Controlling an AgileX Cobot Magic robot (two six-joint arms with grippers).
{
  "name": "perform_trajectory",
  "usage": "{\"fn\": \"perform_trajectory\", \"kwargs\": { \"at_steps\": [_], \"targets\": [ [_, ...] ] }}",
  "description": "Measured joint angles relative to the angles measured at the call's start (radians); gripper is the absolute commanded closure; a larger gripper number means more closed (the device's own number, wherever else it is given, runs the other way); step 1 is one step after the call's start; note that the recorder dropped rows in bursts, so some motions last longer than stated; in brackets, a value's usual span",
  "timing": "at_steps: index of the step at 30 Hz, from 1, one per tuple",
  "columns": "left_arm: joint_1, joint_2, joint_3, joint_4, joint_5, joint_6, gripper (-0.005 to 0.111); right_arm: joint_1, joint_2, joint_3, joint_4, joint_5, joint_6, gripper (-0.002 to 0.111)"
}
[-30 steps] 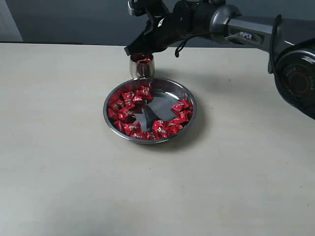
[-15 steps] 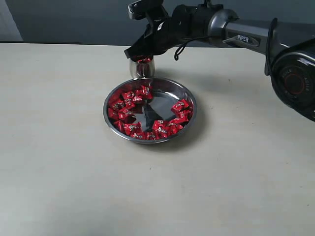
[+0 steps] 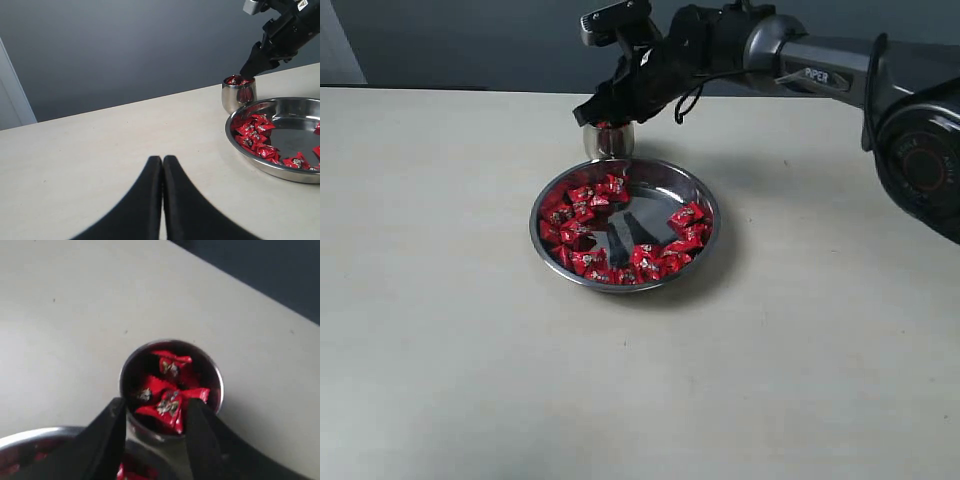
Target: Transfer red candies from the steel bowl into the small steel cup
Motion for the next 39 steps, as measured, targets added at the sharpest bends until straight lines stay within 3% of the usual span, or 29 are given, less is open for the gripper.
{"fn": "perform_trajectory", "kwargs": {
  "at_steps": [9,15,21,27,31,35,39],
  "targets": [
    [0.000,0.000,0.000,0.000,0.000,0.000,0.105,0.000,-0.077,0.000,-0.036,0.422,0.002,0.069],
    [0.000,0.000,0.000,0.000,0.000,0.000,0.105,0.000,-0.067,0.000,-0.040,0.593,0.002,0.069],
    [0.000,0.000,0.000,0.000,0.000,0.000,0.105,0.000,-0.069,0.000,-0.158,0.711,0.002,0.083],
    [0.000,0.000,0.000,0.000,0.000,0.000,0.105,-0.017,-0.091,0.000,-0.455,0.694,0.093,0.103],
    [0.000,0.000,0.000,0.000,0.000,0.000,0.105,-0.088,-0.093,0.000,-0.569,0.531,0.285,0.109],
    [0.000,0.000,0.000,0.000,0.000,0.000,0.105,-0.167,-0.093,0.000,-0.487,0.369,0.381,0.109],
    [0.000,0.000,0.000,0.000,0.000,0.000,0.105,-0.199,-0.093,0.000,-0.243,0.229,0.324,0.109]
  ]
}}
